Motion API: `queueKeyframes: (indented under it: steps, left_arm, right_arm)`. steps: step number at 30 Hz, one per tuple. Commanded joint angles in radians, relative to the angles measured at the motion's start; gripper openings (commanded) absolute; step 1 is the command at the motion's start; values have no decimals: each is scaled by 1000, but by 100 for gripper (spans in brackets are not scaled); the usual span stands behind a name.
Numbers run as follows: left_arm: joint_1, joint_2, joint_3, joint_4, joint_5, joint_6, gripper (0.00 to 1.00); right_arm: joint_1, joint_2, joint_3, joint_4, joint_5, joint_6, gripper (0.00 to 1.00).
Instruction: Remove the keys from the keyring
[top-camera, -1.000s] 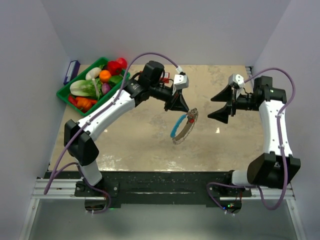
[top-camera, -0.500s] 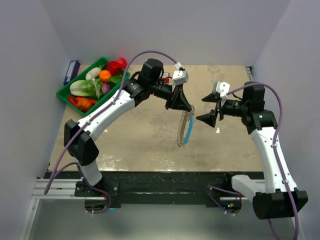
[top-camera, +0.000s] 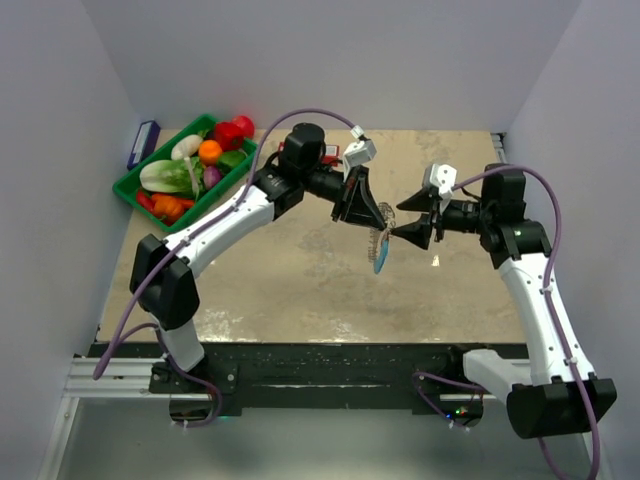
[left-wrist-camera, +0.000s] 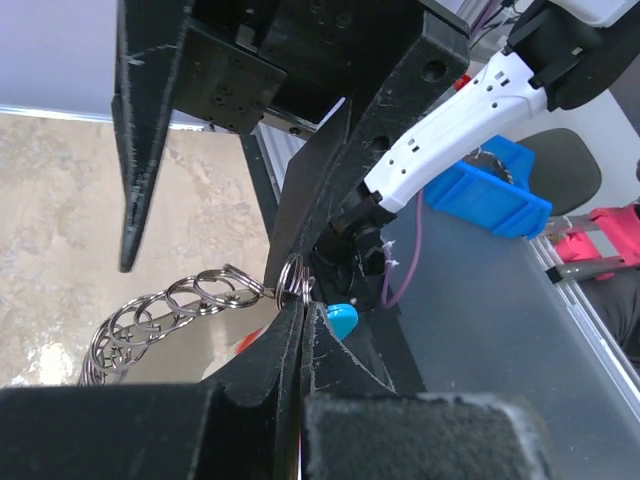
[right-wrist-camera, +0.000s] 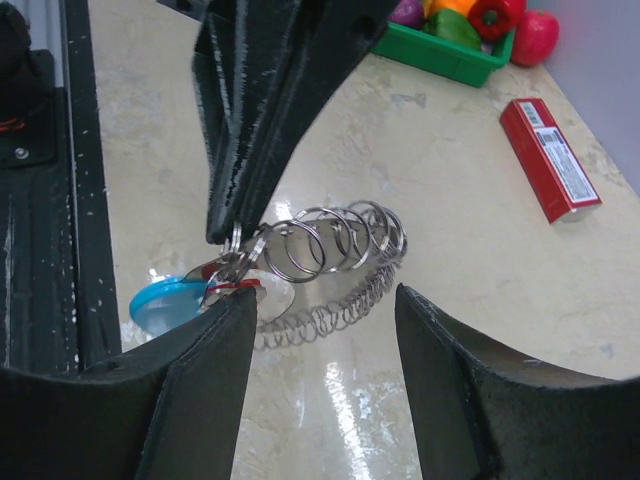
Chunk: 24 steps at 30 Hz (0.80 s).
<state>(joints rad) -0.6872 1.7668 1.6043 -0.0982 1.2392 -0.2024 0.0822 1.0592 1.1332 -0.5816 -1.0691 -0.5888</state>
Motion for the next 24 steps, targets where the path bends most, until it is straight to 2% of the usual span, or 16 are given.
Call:
queueKeyframes:
  steps: [1, 5, 8, 9, 10, 11, 12, 13, 14, 15, 17, 18, 19, 24]
  left_arm:
    - [6, -3, -10, 175, 95, -130, 0]
    - [8, -12, -46, 265, 124, -209, 0]
    - [14, -17, -82, 383, 141, -307, 0]
    - [17, -21, -96, 484, 147, -345, 0]
    - [18, -24, -113, 558, 154, -452, 0]
    - [23, -24, -159, 656, 160, -532, 0]
    - [26, -26, -193, 979, 161, -642, 0]
    - [31, -18, -231, 1202, 157, -944, 0]
    - [40, 3, -278, 1402, 149, -1082, 0]
    - [40, 14, -274, 1530, 161, -1170, 0]
    - [40, 2, -244, 1380, 171, -1061, 0]
    - [43, -9, -238, 1203, 164, -926, 0]
    - [44, -15, -233, 1166, 164, -899, 0]
    - [44, -13, -238, 1209, 149, -945, 0]
  right_arm:
    - [5, -11, 95, -179, -74, -166, 59]
    - [4, -11, 126, -245, -104, -212, 51]
    - [5, -7, 161, -313, -97, -259, 51]
    - [4, -7, 175, -328, -89, -284, 51]
    - [4, -13, 177, -342, -85, -287, 50]
    - [2, -13, 180, -349, -77, -292, 50]
    - [5, -13, 184, -357, -74, -301, 49]
    - [4, -13, 192, -383, -72, -308, 47]
    - [5, -13, 206, -402, -72, -322, 45]
    - [4, -15, 217, -421, -69, -351, 45]
    - [5, -18, 232, -455, -65, -359, 45]
    - [4, -18, 235, -458, -60, -355, 46]
    - [4, -18, 237, -463, -58, -355, 46]
    - [4, -19, 241, -494, -87, -373, 49]
